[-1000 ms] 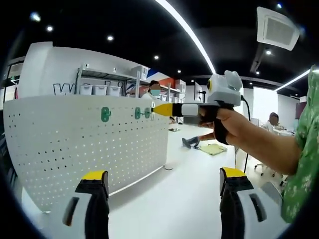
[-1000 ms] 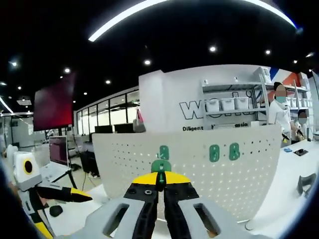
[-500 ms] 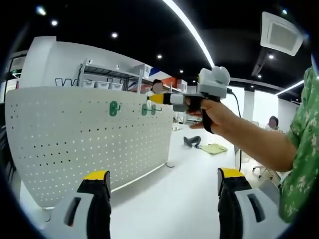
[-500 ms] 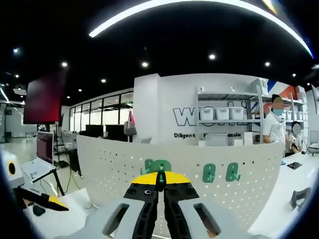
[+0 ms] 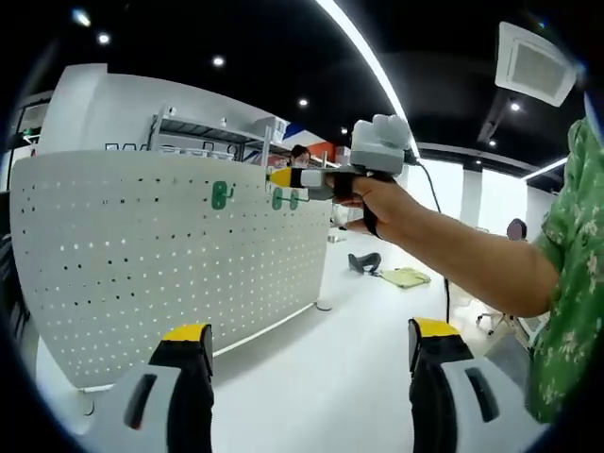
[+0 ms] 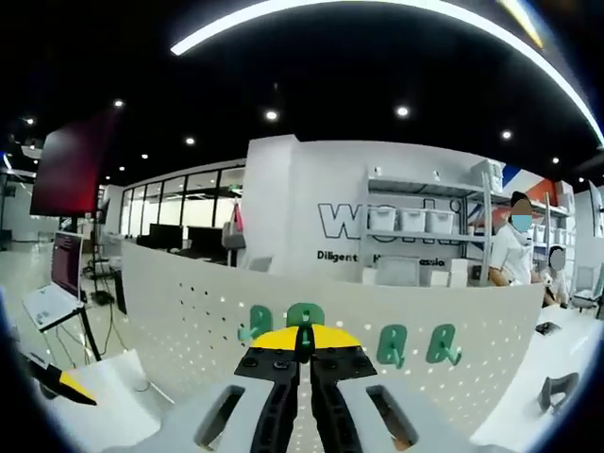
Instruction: Insert the hook assembly into the mounting plate slot until the hook locks in place.
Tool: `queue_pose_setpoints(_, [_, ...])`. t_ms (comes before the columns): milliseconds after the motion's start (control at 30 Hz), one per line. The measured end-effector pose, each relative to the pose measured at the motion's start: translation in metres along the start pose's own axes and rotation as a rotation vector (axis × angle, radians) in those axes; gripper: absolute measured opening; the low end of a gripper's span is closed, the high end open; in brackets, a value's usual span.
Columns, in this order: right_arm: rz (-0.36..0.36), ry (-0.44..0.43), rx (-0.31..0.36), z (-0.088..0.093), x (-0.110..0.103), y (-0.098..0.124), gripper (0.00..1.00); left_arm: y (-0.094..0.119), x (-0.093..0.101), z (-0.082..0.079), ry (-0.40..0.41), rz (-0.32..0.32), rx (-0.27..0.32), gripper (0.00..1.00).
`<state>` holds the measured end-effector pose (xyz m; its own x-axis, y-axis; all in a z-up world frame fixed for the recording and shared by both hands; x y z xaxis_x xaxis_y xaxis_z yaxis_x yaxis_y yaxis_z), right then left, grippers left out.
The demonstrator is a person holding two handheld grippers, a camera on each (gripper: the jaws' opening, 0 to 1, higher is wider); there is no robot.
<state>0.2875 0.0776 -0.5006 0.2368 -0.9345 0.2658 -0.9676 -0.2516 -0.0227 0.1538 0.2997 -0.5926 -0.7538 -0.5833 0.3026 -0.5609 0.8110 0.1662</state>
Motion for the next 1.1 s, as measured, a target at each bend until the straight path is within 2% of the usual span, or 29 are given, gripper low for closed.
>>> queue_pose_setpoints(533, [0.02, 0.018, -0.036, 0.014, 0.01, -0.023, 0.01, -0.001, -0.007, 0.002, 0.01, -0.008, 0.0, 0.85])
queue_pose_setpoints(1100, [0.026, 0.009, -0.035, 0.017, 0.002, -0.033, 0.01, -0.003, -0.012, 0.005, 0.017, -0.009, -0.008, 0.83])
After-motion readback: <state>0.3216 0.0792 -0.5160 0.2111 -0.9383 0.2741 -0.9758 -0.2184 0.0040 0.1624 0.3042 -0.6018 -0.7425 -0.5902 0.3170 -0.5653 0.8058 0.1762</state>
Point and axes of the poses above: the point that each gripper's makers call its tool centre point, and the gripper's own axes: y roughly backward along the fingers, x roughly to its right, z roughly out of its underside, the point moved 9 cm from there along y, roughly backward along the fingers, and after that the axes turned 10 degrees about y, right-handed, at the moved point
